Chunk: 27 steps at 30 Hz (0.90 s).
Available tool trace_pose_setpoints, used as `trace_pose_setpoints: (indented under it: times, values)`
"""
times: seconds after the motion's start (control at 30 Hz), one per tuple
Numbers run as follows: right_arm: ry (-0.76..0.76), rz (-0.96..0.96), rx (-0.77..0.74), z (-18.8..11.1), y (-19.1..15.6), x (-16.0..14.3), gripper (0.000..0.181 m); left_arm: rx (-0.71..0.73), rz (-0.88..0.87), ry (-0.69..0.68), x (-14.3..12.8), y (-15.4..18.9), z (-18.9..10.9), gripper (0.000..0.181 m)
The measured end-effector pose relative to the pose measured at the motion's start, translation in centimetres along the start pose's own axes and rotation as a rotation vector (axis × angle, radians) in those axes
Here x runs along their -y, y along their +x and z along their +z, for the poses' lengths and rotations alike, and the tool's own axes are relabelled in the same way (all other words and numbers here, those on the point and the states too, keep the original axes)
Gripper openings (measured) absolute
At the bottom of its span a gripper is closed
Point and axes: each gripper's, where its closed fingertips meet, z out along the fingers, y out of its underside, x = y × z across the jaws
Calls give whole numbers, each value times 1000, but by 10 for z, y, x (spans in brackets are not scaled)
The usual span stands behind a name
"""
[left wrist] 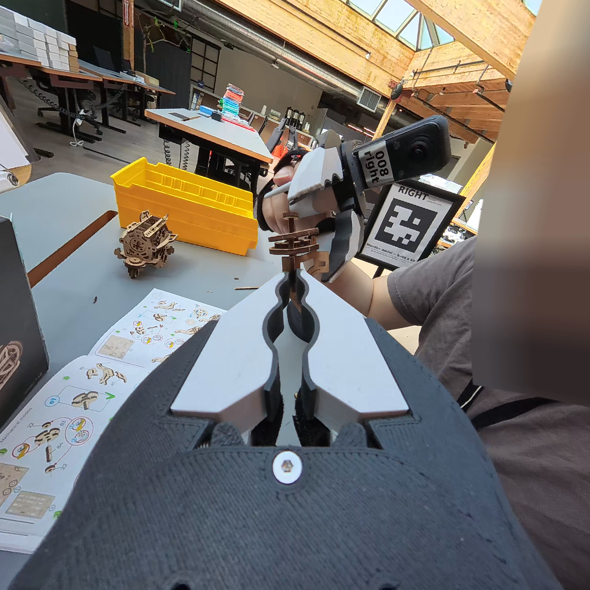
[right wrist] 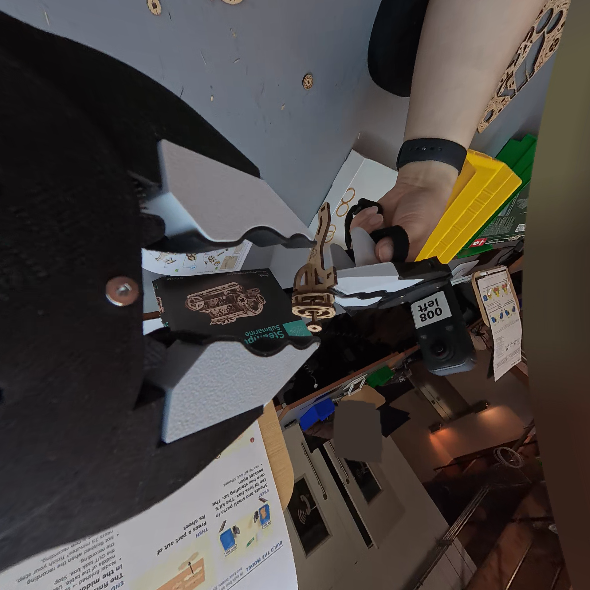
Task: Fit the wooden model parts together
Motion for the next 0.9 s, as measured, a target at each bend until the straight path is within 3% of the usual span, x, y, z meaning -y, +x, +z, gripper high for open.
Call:
trace_pose_setpoints:
  times: [0.5, 0.9]
  values:
    - [-17, -9, 48, 1, -9, 2, 57, 9, 38, -31, -1, 5, 3, 0]
    - [-49, -60, -76, 7, 7, -10, 55, 73, -98, 14, 7, -6, 4, 0]
